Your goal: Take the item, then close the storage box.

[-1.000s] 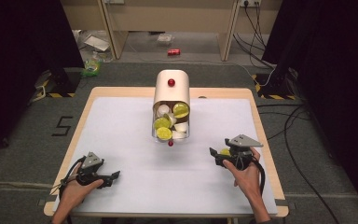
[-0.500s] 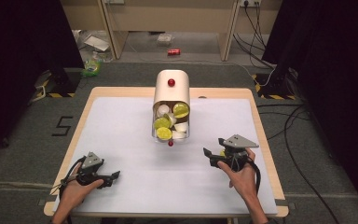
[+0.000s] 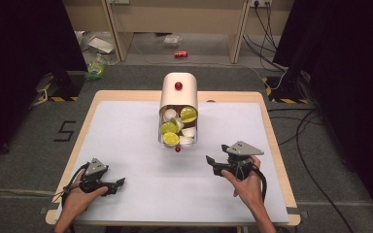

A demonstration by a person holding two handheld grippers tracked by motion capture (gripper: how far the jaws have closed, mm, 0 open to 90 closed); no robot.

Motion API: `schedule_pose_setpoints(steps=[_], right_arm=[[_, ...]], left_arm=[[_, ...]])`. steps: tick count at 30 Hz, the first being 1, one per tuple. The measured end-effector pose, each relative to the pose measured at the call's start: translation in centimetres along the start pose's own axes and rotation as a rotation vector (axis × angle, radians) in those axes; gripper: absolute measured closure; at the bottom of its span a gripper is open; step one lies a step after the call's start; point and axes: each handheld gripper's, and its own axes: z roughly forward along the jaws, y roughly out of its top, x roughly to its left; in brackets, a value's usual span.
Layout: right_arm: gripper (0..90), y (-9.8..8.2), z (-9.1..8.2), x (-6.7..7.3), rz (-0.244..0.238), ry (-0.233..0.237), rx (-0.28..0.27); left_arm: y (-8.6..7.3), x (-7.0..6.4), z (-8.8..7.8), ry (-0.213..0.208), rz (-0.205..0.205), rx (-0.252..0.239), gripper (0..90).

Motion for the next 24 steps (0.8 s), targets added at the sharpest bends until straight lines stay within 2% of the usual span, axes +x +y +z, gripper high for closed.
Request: schedule_pose_setpoints(steps=[10,24], right_arm=[[28.4,0.7,1.0,0.9,-0.023,0.025,-0.002],[28.8,1.3,2.5,1.5,-0.052,0.024,-0.007]], left_arm=[[0.0,0.0,0.0,0.0,0.0,0.0,13.6],[0.0,0.0,0.0,0.0,0.0,-0.001,13.6]])
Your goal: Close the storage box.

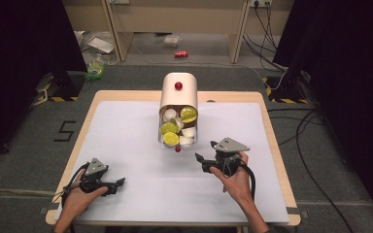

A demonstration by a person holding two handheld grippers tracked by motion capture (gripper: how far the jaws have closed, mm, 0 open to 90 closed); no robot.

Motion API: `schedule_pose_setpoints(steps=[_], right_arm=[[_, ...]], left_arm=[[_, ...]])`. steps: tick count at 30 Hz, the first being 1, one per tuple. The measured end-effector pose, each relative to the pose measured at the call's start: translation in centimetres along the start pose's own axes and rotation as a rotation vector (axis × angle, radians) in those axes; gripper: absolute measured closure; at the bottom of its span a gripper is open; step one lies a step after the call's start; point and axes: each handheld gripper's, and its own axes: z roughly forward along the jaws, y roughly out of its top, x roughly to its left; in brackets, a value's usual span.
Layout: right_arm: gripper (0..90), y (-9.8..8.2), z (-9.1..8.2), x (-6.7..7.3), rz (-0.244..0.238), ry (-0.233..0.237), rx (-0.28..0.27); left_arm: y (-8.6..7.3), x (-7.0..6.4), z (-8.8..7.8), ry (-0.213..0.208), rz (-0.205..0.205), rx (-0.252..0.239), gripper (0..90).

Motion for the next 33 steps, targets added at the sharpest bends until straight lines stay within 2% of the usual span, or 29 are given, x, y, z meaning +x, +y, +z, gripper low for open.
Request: schedule_pose_setpoints(steps=[12,26,33], right_arm=[[34.2,0.4,0.9,0.5,-0.034,0.001,-0.014],[34.9,0.8,1.8,0.1,-0.021,-0.02,-0.031],[32.4,0.9,2.0,0.0,-0.02,-0.028,-0.029]], left_arm=[[0.0,0.0,0.0,0.0,0.0,0.0,13.6],[0.0,0.0,0.0,0.0,0.0,0.0,13.6],[0.0,0.0,0.0,0.0,0.0,0.0,13.6]])
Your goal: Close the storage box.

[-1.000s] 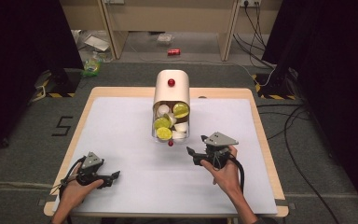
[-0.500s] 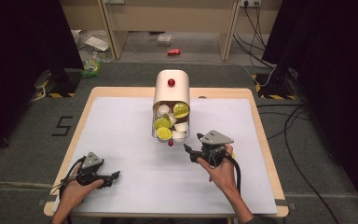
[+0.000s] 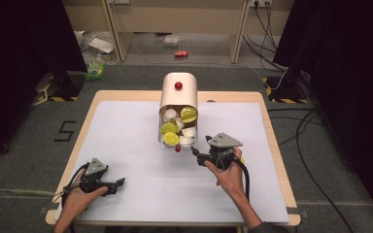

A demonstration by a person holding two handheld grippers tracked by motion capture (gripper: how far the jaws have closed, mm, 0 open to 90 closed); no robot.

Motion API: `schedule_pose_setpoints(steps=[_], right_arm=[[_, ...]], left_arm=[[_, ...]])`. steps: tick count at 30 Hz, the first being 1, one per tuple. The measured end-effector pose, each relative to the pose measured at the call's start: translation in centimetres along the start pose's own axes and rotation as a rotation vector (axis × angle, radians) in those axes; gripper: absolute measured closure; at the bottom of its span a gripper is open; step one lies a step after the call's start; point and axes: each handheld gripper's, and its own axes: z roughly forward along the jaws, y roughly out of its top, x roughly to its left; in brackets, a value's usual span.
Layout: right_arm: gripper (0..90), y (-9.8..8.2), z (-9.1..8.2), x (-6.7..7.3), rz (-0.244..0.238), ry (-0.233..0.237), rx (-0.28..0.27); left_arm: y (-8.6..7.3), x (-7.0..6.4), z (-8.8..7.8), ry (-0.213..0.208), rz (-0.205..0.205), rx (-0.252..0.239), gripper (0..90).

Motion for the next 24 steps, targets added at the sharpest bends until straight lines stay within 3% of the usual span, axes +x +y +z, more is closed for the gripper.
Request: schedule_pose_setpoints(steps=[24], right_arm=[[27.0,0.51,0.35,0.12,0.004,-0.002,-0.012]], left_arm=[[0.0,0.01,0.0,0.0,0.0,0.0,13.6]])
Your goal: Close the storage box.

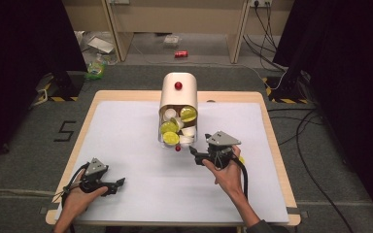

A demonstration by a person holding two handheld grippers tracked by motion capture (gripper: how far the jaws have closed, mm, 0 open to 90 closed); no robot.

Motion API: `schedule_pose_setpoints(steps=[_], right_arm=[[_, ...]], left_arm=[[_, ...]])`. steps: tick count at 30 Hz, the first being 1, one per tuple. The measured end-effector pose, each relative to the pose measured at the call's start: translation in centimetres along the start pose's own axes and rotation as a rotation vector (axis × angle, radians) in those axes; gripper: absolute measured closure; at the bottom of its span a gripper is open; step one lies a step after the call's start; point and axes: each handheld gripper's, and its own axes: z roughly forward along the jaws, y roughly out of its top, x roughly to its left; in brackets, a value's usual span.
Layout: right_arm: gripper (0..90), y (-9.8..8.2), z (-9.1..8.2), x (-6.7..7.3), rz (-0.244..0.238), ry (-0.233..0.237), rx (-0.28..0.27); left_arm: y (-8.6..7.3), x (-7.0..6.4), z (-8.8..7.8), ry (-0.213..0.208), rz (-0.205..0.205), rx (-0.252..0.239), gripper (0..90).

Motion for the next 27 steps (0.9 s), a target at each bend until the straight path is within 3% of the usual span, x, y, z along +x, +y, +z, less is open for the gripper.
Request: schedule_pose_setpoints(steps=[13,27], right_arm=[[27.6,0.7,0.1,-0.3,0.017,-0.007,-0.041],[24.0,1.1,0.5,-0.4,0.031,-0.008,-0.043]], left_arm=[[0.0,0.0,0.0,-0.001,-0.002,-0.001,13.6],[0.0,0.0,0.0,-0.001,0.0,0.0,13.6]])
